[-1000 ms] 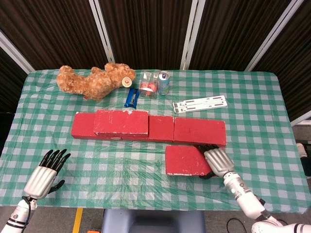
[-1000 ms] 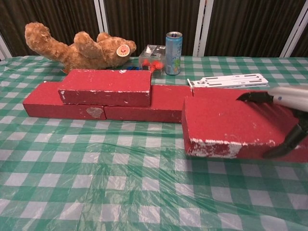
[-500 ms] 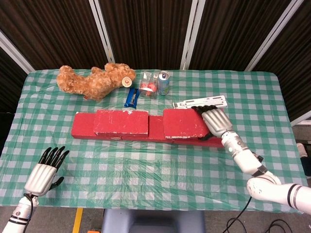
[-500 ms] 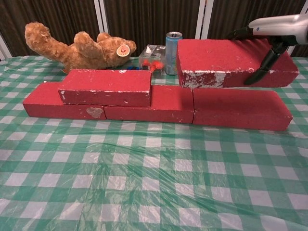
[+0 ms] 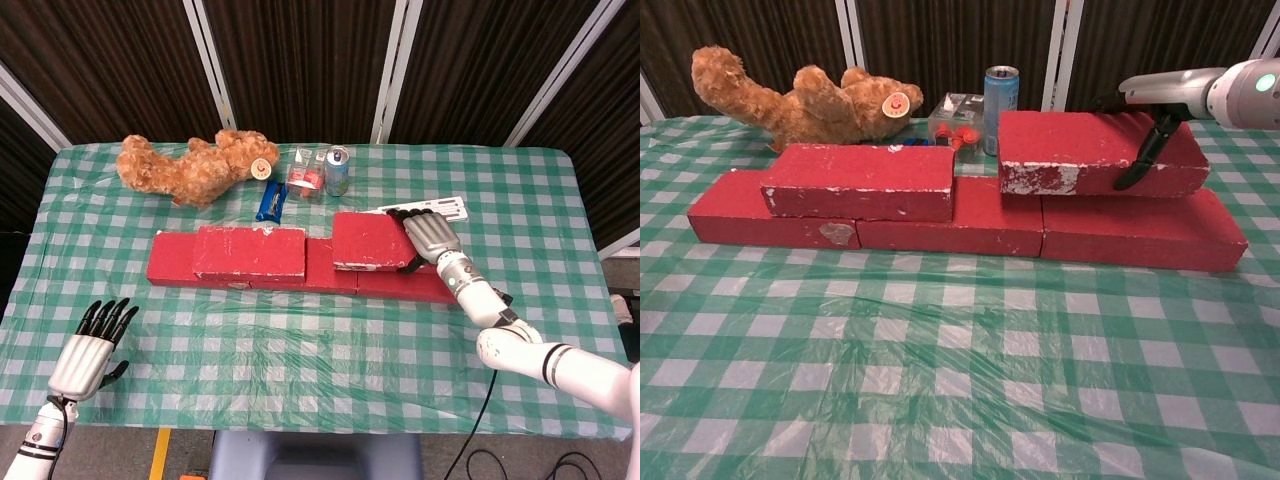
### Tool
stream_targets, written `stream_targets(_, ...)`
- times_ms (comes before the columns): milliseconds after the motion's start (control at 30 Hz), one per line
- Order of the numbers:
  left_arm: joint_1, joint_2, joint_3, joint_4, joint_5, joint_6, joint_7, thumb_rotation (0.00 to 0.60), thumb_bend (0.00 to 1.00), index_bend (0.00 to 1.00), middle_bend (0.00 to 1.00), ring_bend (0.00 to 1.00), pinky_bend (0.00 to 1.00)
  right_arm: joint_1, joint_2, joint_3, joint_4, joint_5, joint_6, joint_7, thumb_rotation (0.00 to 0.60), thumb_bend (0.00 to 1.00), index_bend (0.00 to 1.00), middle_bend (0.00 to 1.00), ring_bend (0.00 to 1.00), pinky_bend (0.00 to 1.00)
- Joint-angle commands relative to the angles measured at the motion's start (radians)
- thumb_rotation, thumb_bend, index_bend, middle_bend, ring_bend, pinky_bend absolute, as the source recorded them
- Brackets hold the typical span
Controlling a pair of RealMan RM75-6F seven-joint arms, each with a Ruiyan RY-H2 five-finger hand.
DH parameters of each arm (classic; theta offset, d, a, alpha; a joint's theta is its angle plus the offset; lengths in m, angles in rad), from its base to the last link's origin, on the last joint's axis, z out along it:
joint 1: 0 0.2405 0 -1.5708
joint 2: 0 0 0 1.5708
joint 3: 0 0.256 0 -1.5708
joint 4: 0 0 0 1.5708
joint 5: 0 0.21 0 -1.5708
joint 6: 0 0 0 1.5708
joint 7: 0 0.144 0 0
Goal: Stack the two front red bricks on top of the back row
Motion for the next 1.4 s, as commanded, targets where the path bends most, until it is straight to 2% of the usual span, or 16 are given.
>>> stream_targets(33,0.0,0.001,-0.001,0.0,0.0,-0.001,-0.003,0.6,0.26,0.0,0.0,0.0,0.01,0.016,-0.016,-0.01,0.008,0.038,-0.002,-0.007,0.6,0.17,0.56,0.42,0.35,0.42)
stream_targets(233,0.0,0.004,0.001,-0.002,0.008,-0.004,-0.012,0.6,0.26,0.0,0.0,0.0,0.0,0.04,-0.03,-0.017,-0.01,0.144,0.013,-0.018,0.6,0.17,0.56,0.42,0.35,0.42)
stream_targets(367,0.0,0.006,0.001,-0.003,0.009,-0.006,-0.016,0.6,0.26,0.0,0.0,0.0,0.0,0.056,-0.03,-0.034,-0.026,0.176,0.019,-0.038,0.6,0.17,0.56,0.42,0.35,0.42)
stream_targets(1133,0.0,0.014,0.004,-0.012,0.02,-0.017,-0.026,0.6,0.26,0.0,0.0,0.0,0.01,0.122,-0.056,-0.098,-0.08,0.29,0.089,-0.132,0.6,0.17,0.54,0.42,0.35,0.42)
stream_targets(1400,-0.001,0.016,0.005,-0.014,0.021,-0.021,-0.028,0.6,0.26,0.0,0.0,0.0,0.01,0.134,-0.064,-0.103,-0.091,0.313,0.107,-0.146,0.6,0.17,0.54,0.42,0.35,0.42)
